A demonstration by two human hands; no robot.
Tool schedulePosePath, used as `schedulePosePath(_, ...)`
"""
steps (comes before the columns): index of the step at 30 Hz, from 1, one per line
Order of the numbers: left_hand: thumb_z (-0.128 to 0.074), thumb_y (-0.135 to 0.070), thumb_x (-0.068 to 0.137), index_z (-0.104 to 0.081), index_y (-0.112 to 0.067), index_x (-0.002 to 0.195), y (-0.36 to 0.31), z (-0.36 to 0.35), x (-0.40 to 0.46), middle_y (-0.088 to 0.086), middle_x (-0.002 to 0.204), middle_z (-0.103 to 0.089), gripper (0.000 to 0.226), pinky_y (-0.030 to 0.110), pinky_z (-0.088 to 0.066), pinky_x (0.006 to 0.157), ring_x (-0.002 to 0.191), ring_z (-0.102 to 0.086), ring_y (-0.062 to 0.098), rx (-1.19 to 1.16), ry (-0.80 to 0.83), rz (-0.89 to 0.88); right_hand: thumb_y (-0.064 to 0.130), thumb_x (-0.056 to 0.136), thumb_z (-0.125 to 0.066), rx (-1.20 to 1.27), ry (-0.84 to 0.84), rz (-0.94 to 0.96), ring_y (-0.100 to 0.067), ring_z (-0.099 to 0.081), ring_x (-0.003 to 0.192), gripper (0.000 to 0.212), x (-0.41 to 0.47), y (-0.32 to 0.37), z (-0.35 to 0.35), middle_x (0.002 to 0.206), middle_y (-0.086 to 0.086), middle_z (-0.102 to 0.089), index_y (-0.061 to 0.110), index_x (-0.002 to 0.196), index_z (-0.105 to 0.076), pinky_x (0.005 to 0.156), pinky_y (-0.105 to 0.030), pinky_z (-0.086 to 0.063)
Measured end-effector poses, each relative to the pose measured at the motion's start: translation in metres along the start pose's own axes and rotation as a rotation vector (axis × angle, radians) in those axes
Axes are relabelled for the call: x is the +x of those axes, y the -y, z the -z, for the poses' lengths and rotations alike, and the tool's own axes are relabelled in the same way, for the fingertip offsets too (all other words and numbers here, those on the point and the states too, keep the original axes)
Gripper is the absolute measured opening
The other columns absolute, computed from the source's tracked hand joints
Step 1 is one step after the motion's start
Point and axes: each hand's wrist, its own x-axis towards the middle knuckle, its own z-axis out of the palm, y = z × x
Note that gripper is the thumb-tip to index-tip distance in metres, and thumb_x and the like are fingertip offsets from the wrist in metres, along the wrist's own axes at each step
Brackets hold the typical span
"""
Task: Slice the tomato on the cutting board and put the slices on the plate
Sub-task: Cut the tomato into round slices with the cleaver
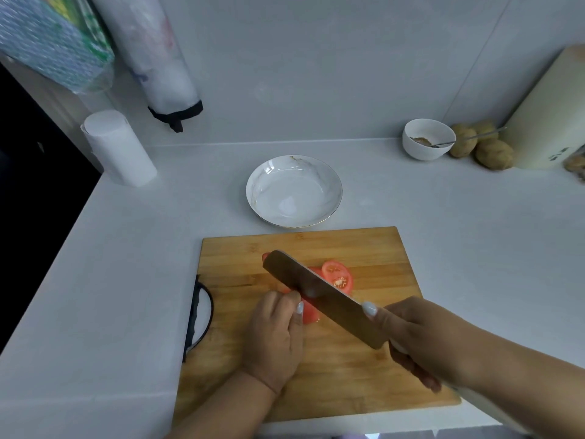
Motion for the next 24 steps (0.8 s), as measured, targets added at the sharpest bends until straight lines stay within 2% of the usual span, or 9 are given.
schedulePosePath(3, -0.031, -0.037, 0.096, -0.060, -0.014, 0.097, -0.002, 0.001, 0.001, 0.001, 0.086, -0.056, 0.037, 0.026, -0.047, 0.058, 0.074, -0.052, 0.014, 0.005, -0.008, 0.003, 0.069, 0.075, -0.030, -0.016, 0.004, 0.008, -0.009, -0.044, 0.033, 0.059, -0.004, -0.001, 0.001, 0.044, 0.003, -0.052, 0.015, 0.065, -0.053, 0.061, -0.028, -0.051)
schedulePosePath(8, -0.036, -0.031, 0.094, -0.060, -0.013, 0.096, -0.003, 0.002, 0.001, 0.003, 0.086, -0.056, 0.031, 0.022, -0.043, 0.058, 0.073, -0.053, 0.014, 0.005, -0.011, -0.007, 0.070, 0.073, -0.030, -0.034, 0.006, -0.010, -0.008, -0.044, 0.032, 0.061, -0.006, 0.000, 0.001, 0.041, 0.006, -0.050, 0.014, 0.067, -0.054, 0.060, -0.028, -0.052)
schedulePosePath(12, -0.036, -0.032, 0.094, -0.060, -0.013, 0.097, -0.002, 0.001, 0.001, 0.004, 0.087, -0.057, 0.031, 0.025, -0.046, 0.057, 0.074, -0.053, 0.015, 0.008, -0.005, -0.013, 0.067, 0.080, -0.030, -0.046, 0.011, -0.019, -0.007, -0.046, 0.032, 0.059, -0.002, 0.004, 0.000, 0.042, 0.005, -0.051, 0.015, 0.068, -0.055, 0.060, -0.026, -0.052)
schedulePosePath(15, -0.034, -0.035, 0.095, -0.058, -0.016, 0.100, -0.002, 0.000, 0.000, 0.004, 0.088, -0.057, 0.031, 0.027, -0.049, 0.058, 0.075, -0.053, 0.014, 0.011, 0.001, -0.012, 0.070, 0.079, -0.027, -0.031, 0.015, 0.013, -0.010, -0.046, 0.035, 0.067, 0.006, 0.010, -0.001, 0.048, -0.003, -0.053, 0.010, 0.071, -0.057, 0.053, -0.023, -0.048)
schedulePosePath(19, -0.037, -0.030, 0.094, -0.055, -0.017, 0.101, -0.004, 0.002, 0.001, 0.004, 0.087, -0.057, 0.024, 0.026, -0.048, 0.057, 0.073, -0.053, 0.014, 0.008, -0.004, -0.018, 0.066, 0.088, -0.028, -0.026, -0.014, 0.056, -0.011, -0.047, 0.034, 0.065, 0.018, 0.020, -0.007, 0.042, -0.001, -0.051, 0.011, 0.064, -0.053, 0.047, -0.021, -0.045)
schedulePosePath(24, -0.037, -0.027, 0.093, -0.058, -0.015, 0.099, -0.005, 0.003, 0.000, 0.003, 0.086, -0.057, 0.024, 0.025, -0.048, 0.057, 0.073, -0.053, 0.014, 0.024, -0.009, -0.014, 0.065, 0.088, -0.027, -0.043, 0.029, 0.021, -0.010, -0.047, 0.034, 0.067, 0.014, 0.009, -0.006, 0.046, -0.003, -0.053, 0.008, 0.075, -0.059, 0.052, -0.023, -0.048)
